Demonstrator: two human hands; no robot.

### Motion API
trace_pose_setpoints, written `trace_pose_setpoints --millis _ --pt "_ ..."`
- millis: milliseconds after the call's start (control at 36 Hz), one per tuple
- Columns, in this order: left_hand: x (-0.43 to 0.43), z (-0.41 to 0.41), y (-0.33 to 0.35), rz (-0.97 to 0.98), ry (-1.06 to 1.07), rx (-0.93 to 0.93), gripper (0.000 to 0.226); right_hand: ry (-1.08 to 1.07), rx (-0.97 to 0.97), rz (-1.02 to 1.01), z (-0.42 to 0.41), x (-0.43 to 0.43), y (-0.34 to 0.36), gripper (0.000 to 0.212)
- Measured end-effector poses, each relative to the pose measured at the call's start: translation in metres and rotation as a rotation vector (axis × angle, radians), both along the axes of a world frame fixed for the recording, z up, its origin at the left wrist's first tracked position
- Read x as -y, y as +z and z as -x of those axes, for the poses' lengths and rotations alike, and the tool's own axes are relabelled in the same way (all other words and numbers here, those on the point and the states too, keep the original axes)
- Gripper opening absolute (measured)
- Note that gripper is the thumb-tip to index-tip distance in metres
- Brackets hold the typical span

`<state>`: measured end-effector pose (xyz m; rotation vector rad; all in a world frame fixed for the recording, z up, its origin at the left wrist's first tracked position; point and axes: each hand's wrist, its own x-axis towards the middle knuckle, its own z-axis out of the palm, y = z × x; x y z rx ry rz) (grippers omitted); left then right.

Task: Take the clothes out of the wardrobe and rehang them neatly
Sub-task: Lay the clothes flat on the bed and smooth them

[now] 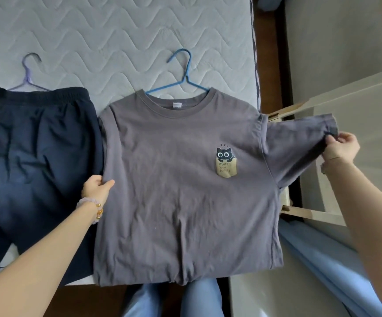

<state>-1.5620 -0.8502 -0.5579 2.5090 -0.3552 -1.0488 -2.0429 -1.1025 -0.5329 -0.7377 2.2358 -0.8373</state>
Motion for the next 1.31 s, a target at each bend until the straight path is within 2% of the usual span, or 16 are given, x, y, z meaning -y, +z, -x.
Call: trace_pose_setpoints --millis 56,139,333,444,583,778,917,972,1083,1167,1250,1306 --pt "0.002 -0.003 -0.001 -0.045 -0.018 0.008 0.021 -0.06 -0.034 -0.108 0.003 -0.007 -0.004 0.033" --pt "0.004 -0.007 -0.001 -0.088 -0.037 0.007 0.028 -0.037 -0.094 -0.211 -0.008 -0.02 0.0 0.04" --pt "0.016 -0.015 0.0 -0.09 0.0 -0.09 0.033 0.444 -0.126 -0.223 -0.084 -0.05 0.009 0.037" --pt "0.014 -0.018 0.002 -0.043 0.002 -0.105 0.031 0.611 -0.064 -0.215 -0.134 -0.073 -0.002 0.033" --pt "0.002 -0.021 0.007 0.048 0.005 -0.103 0.025 0.73 -0.059 -0.251 -0.189 -0.098 -0.014 0.035" --pt "-0.005 -0.019 0.011 0.102 -0.004 -0.122 0.021 0.879 -0.169 -0.362 -0.238 -0.118 -0.025 0.04" --pt "0.005 -0.007 0.013 0.115 0.006 -0.153 0.012 0.865 -0.048 -0.311 -0.264 -0.122 -0.026 0.038" --pt "0.006 0.0 0.014 0.112 -0.05 -0.091 0.013 0.878 0.027 -0.288 -0.277 -0.124 -0.024 0.036" --pt "0.001 0.016 0.017 0.105 -0.273 0.161 0.014 0.867 0.226 -0.268 -0.32 -0.127 -0.023 0.03" --pt "-0.004 0.028 0.015 0.099 -0.402 0.242 0.021 0.882 0.324 -0.294 -0.359 -0.132 -0.027 0.037" --pt "-0.006 0.04 0.006 0.141 -0.524 0.285 0.022 0.913 0.358 -0.338 -0.395 -0.135 -0.03 0.054" --pt "-0.005 0.047 0.001 0.122 -0.649 0.285 0.027 0.948 0.29 -0.384 -0.411 -0.134 -0.034 0.056"
